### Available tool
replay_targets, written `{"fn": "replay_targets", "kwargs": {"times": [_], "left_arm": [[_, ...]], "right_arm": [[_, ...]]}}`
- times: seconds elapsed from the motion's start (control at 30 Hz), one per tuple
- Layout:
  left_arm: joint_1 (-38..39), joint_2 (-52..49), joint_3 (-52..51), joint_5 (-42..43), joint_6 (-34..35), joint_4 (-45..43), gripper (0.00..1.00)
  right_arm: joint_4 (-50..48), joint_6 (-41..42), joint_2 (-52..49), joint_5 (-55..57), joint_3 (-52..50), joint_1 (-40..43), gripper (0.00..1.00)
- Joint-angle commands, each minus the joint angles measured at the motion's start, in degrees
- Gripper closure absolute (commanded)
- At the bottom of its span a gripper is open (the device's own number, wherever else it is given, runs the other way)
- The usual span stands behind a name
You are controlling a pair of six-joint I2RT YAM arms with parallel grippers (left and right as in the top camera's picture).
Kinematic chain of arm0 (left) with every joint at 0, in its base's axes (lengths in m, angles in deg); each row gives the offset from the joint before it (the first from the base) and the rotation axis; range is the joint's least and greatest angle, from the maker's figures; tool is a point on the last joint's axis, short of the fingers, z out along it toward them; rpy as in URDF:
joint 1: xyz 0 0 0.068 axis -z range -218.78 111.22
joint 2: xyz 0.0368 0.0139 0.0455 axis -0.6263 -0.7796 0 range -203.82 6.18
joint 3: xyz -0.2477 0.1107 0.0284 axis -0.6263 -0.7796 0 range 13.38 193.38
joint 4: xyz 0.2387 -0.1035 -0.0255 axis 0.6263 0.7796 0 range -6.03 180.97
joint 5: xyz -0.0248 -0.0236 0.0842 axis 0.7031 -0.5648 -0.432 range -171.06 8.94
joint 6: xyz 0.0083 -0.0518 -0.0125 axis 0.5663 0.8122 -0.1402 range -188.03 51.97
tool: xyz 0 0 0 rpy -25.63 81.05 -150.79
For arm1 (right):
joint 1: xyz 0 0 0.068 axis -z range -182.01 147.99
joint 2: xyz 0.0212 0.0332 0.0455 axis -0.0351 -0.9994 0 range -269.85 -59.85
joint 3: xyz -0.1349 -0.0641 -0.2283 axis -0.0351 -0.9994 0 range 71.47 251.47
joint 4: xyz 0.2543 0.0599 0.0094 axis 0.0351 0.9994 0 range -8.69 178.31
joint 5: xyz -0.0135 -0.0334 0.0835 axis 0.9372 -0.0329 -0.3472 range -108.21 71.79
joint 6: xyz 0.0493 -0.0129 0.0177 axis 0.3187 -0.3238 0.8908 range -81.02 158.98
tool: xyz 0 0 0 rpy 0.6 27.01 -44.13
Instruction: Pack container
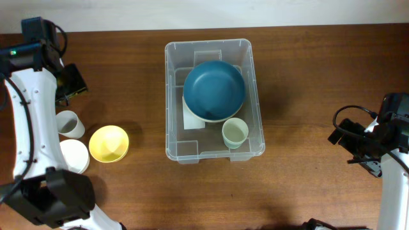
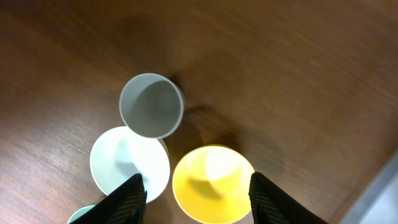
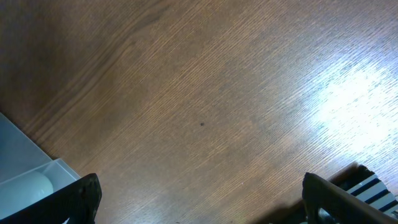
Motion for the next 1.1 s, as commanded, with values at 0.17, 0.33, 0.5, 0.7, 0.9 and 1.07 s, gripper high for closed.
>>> {"fn": "replay_targets", "kwargs": {"times": [0.17,0.33,0.5,0.7,0.9,1.07], "left_arm": [[-2.8,-8.2,-5.3,-0.2,-0.1,-3.2,0.44],[-3.5,-12.5,-6.1,-0.4,-0.1,-5.4,0.44],[-5.0,-16.6,-6.2,-0.4,-0.1,-6.1,0.44],[-5.2,-22.0,-6.3,-0.2,-0.1,-6.2,0.46],[-5.2,-22.9,-6.0,-0.3,-0.1,-6.1,0.97],[-5.1,-22.9,-2.1,-0.2,-1.4,-4.2,1.00]], "right_arm": [[-0.3,0.3,0.0,0.1,-0.1,0.4,0.01],[-0.3,-0.5,0.0,0.1,-0.1,0.4,0.01],[-0.2,-0.6,0.0,0.1,-0.1,0.4,0.01],[-0.3,-0.6,0.0,0.1,-0.1,0.4,0.01],[-0.3,-0.6,0.0,0.1,-0.1,0.4,0.01],[-0.3,-0.6,0.0,0.1,-0.1,0.4,0.01]]}}
